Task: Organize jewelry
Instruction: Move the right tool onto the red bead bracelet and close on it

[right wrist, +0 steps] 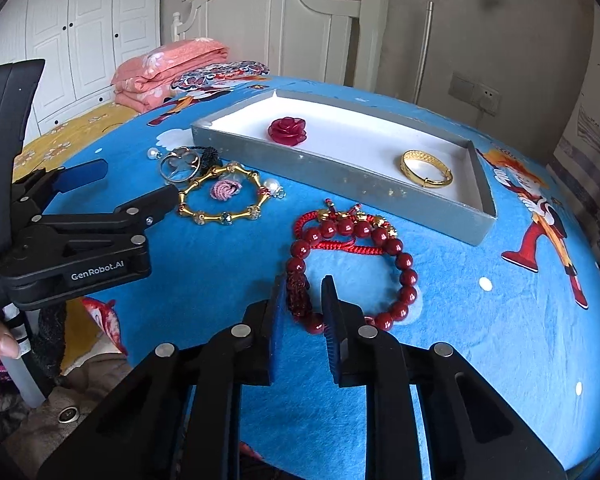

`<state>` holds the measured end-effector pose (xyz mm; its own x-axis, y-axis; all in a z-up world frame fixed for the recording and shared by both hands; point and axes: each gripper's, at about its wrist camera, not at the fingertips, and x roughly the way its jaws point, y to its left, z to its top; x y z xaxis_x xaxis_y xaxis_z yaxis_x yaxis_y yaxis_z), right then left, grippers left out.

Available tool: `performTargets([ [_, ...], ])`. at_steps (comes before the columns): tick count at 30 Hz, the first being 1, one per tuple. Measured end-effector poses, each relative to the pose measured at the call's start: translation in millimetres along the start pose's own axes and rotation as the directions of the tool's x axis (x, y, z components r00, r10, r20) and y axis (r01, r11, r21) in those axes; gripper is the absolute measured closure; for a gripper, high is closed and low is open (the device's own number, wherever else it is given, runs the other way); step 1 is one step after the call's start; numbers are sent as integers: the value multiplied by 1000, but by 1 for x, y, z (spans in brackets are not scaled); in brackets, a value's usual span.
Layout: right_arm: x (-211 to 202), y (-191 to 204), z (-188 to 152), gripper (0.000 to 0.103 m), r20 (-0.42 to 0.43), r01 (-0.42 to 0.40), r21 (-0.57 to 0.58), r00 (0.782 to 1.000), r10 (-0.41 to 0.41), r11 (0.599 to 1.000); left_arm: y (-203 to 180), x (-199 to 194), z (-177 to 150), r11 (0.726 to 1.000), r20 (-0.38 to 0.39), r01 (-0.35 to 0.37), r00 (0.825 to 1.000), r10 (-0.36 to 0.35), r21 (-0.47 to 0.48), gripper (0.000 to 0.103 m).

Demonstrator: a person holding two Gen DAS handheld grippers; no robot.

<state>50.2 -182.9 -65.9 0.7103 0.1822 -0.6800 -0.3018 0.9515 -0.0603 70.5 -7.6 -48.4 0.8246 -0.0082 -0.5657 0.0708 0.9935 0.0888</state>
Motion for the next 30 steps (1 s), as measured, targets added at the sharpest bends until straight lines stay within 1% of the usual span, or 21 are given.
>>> performTargets([
  [2, 4, -3, 2, 83, -2, 1, 6, 1000, -1, 1000, -4, -1, 0, 1000, 2, 3, 1000, -3, 13, 10],
  [4, 8, -11, 6, 83, -11, -14, 31, 1000, 14, 999, -6, -3, -2, 1000, 6, 6, 1000, -7, 23, 10],
  [10, 5, -10, 2, 82, -6, -35, 10, 999, 35, 999, -11, -3, -4, 999, 1, 16, 1000, -16, 28, 10],
  [14, 5, -5, 0, 82, 5, -23, -9, 1000, 23, 1000, -16, -4, -6, 998, -2, 33, 999, -33, 44, 10],
  [15, 5, -3, 0, 83, 12, -21, -16, 1000, 21, 1000, -18, -4, -7, 998, -1, 37, 999, -37, 47, 10],
  [17, 4, 0, -2, 87, 27, -19, -33, 999, 20, 999, -19, -5, -7, 998, 2, 38, 999, -39, 50, 10],
  [20, 2, 1, -5, 90, 64, -20, -25, 998, 22, 999, -19, -5, -7, 998, 3, 38, 999, -38, 44, 10],
  [23, -3, 0, -6, 91, 100, 3, 4, 995, -3, 1000, -17, -5, -7, 999, 3, 41, 999, -41, 32, 10],
  [25, -7, -2, -3, 91, 122, 31, 14, 992, -32, 999, -16, -5, -6, 998, 2, 58, 998, -58, 28, 10],
  [28, -7, -6, -1, 91, 121, 47, 30, 991, -51, 998, -19, -7, -2, 995, 11, 90, 996, -91, 39, 10],
  [30, -5, -8, -3, 91, 111, 44, 38, 993, -48, 998, -24, -5, 2, 992, 8, 113, 994, -113, 51, 14],
])
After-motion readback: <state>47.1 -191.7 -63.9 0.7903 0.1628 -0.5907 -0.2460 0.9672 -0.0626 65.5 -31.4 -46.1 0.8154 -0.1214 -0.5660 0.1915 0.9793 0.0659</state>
